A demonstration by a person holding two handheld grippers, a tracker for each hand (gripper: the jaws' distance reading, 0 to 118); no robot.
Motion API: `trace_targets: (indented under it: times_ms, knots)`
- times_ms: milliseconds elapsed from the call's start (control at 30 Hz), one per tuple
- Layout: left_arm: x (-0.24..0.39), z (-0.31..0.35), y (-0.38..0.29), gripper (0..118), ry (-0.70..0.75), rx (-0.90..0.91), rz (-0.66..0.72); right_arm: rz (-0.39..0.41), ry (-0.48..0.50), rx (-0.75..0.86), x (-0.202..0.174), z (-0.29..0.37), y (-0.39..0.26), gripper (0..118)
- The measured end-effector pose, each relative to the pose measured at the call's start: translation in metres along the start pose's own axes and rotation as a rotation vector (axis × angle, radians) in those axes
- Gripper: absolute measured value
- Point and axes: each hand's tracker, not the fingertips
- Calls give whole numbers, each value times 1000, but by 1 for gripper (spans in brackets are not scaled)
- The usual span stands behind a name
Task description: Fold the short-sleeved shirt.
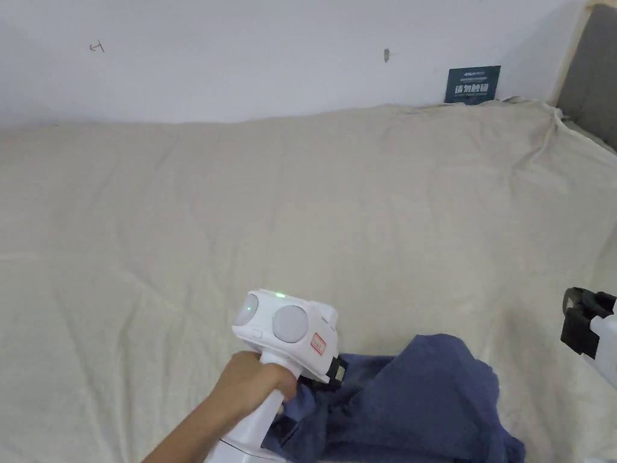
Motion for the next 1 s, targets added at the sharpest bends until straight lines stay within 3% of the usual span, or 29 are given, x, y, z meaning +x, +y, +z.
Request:
trace_targets:
  times_ms: [267, 333, 367, 400, 433, 500, 700, 867, 933, 967, 1000]
  knots:
    - [15, -44, 1, 2, 29, -35, -26, -9, -27, -9, 12, 6, -4, 0]
    - [12, -42, -1, 23, 22, -32, -10, -8, -29, -10, 13, 7, -5, 0]
    - [11, -39, -1, 42, 13, -20, -5, -7, -30, -11, 13, 7, -5, 0]
    - [9, -36, -1, 73, 6, -18, -2, -7, -31, -13, 13, 7, -5, 0]
    - [8, -32, -2, 91, -5, -13, 5, -6, -32, -13, 13, 7, -5, 0]
    - [8, -24, -4, 111, -9, 35, 18, -9, -29, -13, 13, 7, -4, 0]
    - [-13, 45, -11, 111, -43, 219, 60, -8, -14, -7, 4, 6, -1, 0]
    - [-47, 93, -31, 111, 18, 388, 142, 1, 9, -2, -5, 4, 2, 0]
    - [-62, 104, -41, 105, 97, 448, 150, 5, 18, 0, -9, 3, 3, 0]
    - [-69, 107, -47, 98, 136, 474, 159, 5, 21, 2, -10, 3, 3, 0]
    - [-75, 110, -52, 83, 161, 498, 176, 6, 25, 3, -11, 3, 3, 0]
